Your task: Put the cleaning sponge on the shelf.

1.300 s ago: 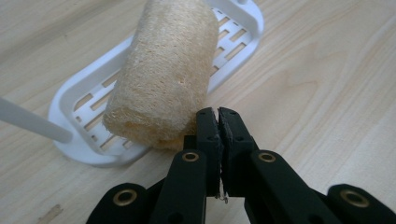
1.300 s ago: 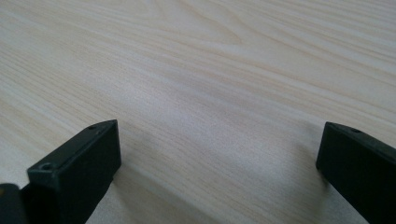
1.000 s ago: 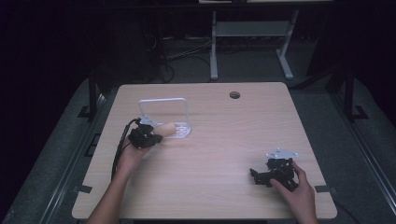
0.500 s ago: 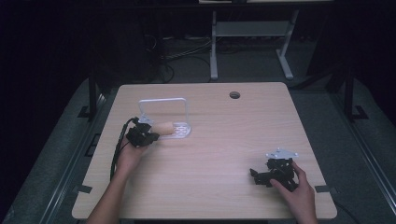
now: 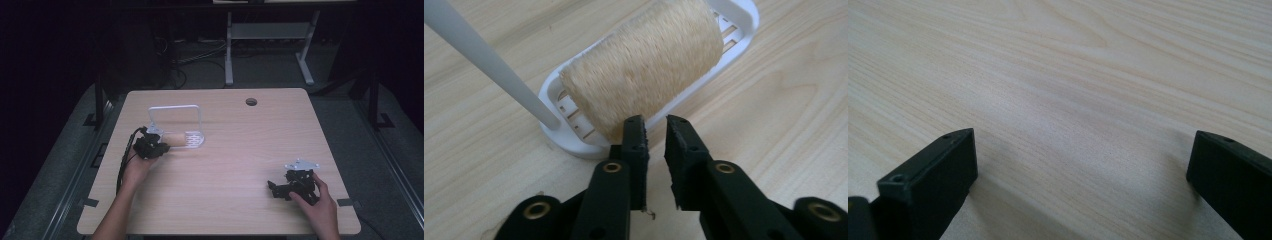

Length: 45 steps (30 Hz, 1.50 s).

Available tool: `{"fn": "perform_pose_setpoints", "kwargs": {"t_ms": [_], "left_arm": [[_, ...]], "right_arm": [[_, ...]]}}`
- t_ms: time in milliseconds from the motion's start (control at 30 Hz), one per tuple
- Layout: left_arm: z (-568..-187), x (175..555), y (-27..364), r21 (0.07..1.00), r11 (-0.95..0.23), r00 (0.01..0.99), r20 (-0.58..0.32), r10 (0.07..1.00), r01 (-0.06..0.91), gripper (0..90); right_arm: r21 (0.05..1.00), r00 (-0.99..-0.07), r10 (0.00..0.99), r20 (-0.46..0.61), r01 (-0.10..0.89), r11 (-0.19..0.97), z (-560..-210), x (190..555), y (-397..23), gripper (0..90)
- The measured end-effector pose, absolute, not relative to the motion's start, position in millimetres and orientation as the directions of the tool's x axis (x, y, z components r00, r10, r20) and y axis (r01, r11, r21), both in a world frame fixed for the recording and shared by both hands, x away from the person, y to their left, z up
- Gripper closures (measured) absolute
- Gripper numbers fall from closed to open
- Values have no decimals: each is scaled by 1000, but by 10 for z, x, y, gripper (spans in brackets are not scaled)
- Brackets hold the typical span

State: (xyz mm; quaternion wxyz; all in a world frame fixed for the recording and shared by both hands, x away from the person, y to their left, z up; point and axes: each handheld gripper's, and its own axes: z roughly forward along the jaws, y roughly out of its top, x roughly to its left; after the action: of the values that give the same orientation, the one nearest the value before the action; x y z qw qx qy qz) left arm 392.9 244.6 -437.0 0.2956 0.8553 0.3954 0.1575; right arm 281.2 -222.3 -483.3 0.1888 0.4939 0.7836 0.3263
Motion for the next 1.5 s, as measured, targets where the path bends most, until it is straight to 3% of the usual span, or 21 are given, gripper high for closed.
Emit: {"fn": "perform_pose_setpoints", "kwargs": {"t_ms": [733, 1067, 1500], "left_arm": [[-4291, 3599, 2537, 643, -488, 647, -16, 762, 590, 561], [-4314, 3340, 2631, 656, -472, 649, -35, 760, 589, 398], [-4399, 3070, 2722, 678, -470, 638, 2, 770, 565, 203]], "right_arm": [[698, -440, 897, 28, 652, 298, -4832, 2809, -2222, 0], [696, -442, 896, 28, 652, 300, -4831, 2805, -2225, 0], [696, -443, 896, 27, 652, 301, -4831, 2806, -2225, 0]]}}
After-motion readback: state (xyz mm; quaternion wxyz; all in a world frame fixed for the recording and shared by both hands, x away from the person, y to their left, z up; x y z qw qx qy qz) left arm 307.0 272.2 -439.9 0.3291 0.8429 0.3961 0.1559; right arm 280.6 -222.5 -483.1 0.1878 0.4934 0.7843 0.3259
